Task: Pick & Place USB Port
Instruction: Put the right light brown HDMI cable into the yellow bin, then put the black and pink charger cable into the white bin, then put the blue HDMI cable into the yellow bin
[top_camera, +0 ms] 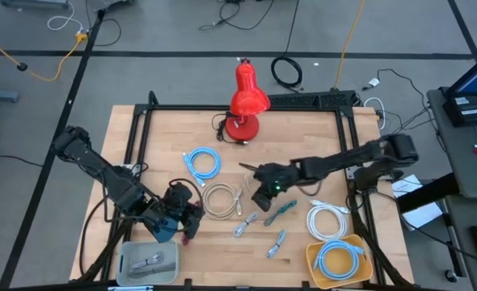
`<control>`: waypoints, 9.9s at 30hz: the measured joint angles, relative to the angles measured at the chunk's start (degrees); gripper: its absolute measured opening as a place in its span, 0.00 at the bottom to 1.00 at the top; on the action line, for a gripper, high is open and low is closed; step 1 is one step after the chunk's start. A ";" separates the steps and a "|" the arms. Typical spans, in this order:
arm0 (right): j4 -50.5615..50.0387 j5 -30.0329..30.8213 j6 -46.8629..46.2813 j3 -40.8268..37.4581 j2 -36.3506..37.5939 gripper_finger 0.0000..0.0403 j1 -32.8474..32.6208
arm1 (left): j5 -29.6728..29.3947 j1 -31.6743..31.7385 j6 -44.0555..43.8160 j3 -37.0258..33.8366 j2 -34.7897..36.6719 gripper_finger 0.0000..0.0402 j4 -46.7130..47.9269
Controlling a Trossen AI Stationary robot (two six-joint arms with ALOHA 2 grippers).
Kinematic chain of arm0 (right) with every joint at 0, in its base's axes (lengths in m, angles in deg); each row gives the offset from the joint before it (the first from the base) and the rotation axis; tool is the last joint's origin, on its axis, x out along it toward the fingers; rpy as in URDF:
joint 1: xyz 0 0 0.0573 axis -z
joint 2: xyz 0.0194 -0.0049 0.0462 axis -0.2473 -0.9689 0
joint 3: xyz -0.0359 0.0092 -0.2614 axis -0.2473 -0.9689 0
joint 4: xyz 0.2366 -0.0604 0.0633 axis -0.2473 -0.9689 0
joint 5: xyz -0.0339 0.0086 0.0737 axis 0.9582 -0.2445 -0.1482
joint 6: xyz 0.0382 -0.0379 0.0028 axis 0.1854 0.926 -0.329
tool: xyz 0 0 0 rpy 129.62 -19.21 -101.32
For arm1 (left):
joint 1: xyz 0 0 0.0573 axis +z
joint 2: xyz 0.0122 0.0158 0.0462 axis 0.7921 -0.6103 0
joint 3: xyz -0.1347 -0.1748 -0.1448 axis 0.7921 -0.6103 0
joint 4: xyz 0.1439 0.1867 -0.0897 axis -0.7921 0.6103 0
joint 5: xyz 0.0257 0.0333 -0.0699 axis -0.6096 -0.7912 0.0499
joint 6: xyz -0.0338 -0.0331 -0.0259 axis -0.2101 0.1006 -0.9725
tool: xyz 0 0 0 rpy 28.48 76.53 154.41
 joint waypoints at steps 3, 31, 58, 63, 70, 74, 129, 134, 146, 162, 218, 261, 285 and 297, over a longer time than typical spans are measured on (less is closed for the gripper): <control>-1.25 -3.96 0.02 0.28 5.86 0.06 -1.67 | -1.02 0.16 -0.04 0.00 -0.01 0.24 -0.15; -38.75 -10.90 -14.81 0.77 20.08 0.06 -44.13 | 0.03 2.95 3.65 0.00 -0.02 0.24 -0.50; -21.68 -7.79 -25.12 0.77 6.93 0.06 -55.12 | 2.63 2.52 2.88 0.00 -0.01 0.24 2.29; -21.52 -7.63 -25.50 0.77 6.32 0.07 -55.32 | 2.63 2.84 2.91 0.00 -0.02 0.24 2.29; -21.12 -7.75 -27.77 0.77 6.43 0.32 -55.05 | 2.65 3.41 3.32 0.00 -0.02 0.24 2.25; -19.72 -8.07 -29.38 0.77 6.43 0.42 -54.22 | 2.65 3.44 3.32 0.00 -0.02 0.24 2.24; 10.92 30.96 34.13 0.77 31.49 0.40 -17.39 | 34.52 55.16 20.99 2.80 -8.40 0.27 26.18; 9.97 31.54 37.48 0.77 34.42 0.40 -16.09 | 41.71 54.25 22.67 2.89 -11.94 0.36 24.87; 7.15 32.63 36.23 0.77 35.73 0.40 -14.40 | 39.54 51.71 15.95 1.02 -17.96 0.51 24.06; 3.54 32.39 32.83 0.77 35.72 0.40 -14.40 | 40.69 31.04 -4.02 -1.29 -14.88 0.53 22.57; 4.48 32.58 32.85 0.77 35.68 0.40 -13.59 | 34.55 20.29 -0.82 -7.94 -8.12 0.05 3.10; 4.46 32.48 32.46 0.75 33.73 0.40 -12.04 | 46.52 -17.71 -1.26 4.17 -15.28 0.17 18.91; 4.43 32.56 31.32 0.75 33.73 0.40 -11.96 | 19.85 -9.86 -21.00 4.90 0.53 0.19 26.51; 4.43 32.56 31.32 0.75 33.73 0.40 -10.97 | 11.53 18.82 -11.09 4.47 4.16 0.15 26.09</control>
